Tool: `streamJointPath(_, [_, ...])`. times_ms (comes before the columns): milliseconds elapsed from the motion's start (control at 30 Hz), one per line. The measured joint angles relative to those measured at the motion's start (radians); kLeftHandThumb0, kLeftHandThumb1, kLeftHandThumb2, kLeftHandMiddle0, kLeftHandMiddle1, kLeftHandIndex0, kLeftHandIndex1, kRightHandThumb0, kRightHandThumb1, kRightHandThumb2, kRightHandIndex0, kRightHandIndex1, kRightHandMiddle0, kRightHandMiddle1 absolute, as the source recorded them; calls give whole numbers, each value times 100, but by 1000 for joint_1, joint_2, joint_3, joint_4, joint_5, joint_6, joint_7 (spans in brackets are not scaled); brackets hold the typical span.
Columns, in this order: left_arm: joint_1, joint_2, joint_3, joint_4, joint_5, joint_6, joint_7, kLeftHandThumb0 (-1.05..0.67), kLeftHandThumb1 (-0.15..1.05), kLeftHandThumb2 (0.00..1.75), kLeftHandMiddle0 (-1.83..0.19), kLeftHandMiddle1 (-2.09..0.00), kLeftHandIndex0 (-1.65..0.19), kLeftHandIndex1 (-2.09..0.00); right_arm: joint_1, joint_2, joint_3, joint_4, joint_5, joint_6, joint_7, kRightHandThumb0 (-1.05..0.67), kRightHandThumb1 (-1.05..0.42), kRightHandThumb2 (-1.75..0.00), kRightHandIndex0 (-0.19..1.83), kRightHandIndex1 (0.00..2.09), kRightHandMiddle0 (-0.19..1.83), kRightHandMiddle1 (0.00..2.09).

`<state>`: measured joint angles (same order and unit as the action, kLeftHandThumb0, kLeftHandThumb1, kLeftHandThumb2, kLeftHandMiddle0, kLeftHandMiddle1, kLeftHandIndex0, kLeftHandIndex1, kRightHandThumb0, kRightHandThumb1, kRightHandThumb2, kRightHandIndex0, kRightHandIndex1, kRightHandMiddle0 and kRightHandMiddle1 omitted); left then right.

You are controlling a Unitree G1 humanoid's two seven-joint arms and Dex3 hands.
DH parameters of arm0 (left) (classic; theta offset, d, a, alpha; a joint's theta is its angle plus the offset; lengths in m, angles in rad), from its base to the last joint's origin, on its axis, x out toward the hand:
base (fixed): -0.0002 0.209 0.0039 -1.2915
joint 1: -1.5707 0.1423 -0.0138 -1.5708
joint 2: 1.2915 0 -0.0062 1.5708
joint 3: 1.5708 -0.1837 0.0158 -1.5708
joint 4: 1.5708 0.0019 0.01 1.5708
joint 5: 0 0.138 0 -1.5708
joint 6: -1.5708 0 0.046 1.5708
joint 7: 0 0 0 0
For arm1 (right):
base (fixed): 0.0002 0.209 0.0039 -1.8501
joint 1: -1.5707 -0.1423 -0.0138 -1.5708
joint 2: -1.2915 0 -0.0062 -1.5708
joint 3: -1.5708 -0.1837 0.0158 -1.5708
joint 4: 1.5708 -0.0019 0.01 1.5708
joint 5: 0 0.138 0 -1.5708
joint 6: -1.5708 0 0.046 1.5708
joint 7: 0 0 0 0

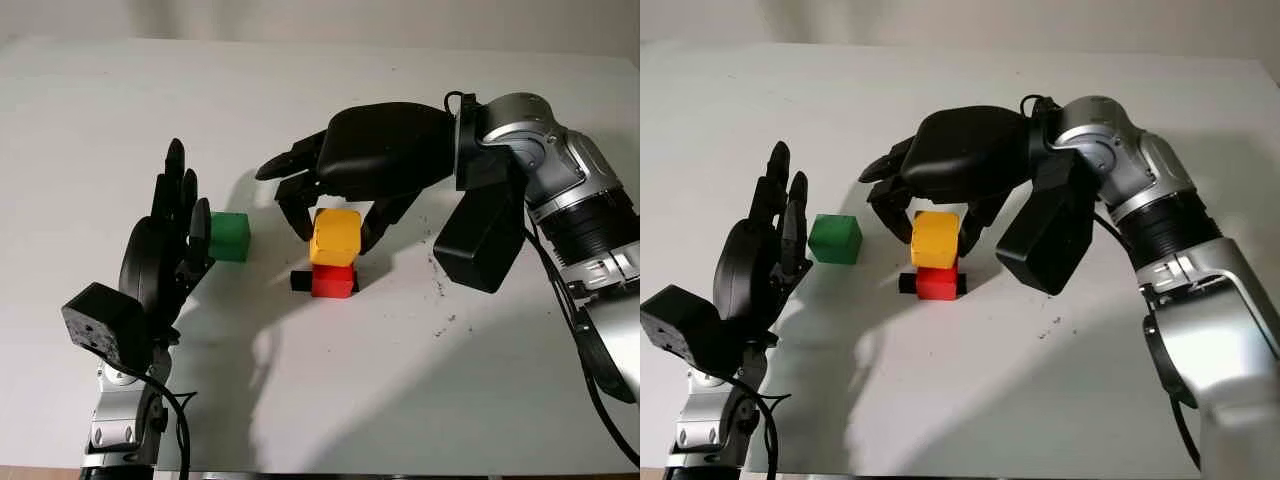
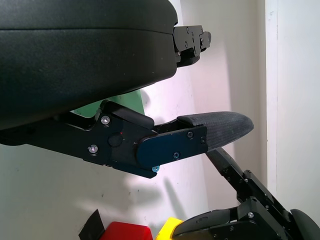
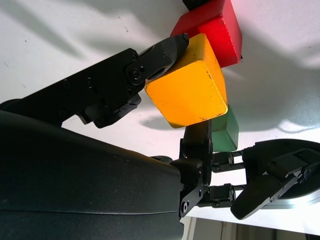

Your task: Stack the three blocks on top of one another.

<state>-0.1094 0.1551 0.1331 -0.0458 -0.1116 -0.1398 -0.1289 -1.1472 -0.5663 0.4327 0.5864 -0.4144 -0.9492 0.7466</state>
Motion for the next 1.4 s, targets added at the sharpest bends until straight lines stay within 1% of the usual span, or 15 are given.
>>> streamJointPath(467, [5,1,0,-9,0,13,-1,-74,105,61,12,-5,13,-5,9,0,3,-4,-10,5,4,-36,-98,-5,28,5,42,137])
streamJointPath(867, [5,0,0,-9,1,10,-2,-73,105,61,11,-5,12,-6,21,0,3,9,-10,-5,-3,-39,-99,-6,26,5,40,137])
streamJointPath(1000, [6,0,0,-11,0,10,-1,-73,105,60,10,-6,12,-6,21,0,3,9,-10,-6,-3,-37,-99,-6,26,5,40,139])
streamJointPath(1200, [11,0,0,-11,0,10,1,-73,105,61,12,-5,13,-5,22,0,3,12,-10,-7,-4,-40,-98,-5,26,5,40,139])
streamJointPath(1400, [20,0,-1,-14,2,10,3,-74,105,60,10,-6,12,-6,27,1,2,23,-9,-7,-14,-40,-98,-5,24,4,40,143])
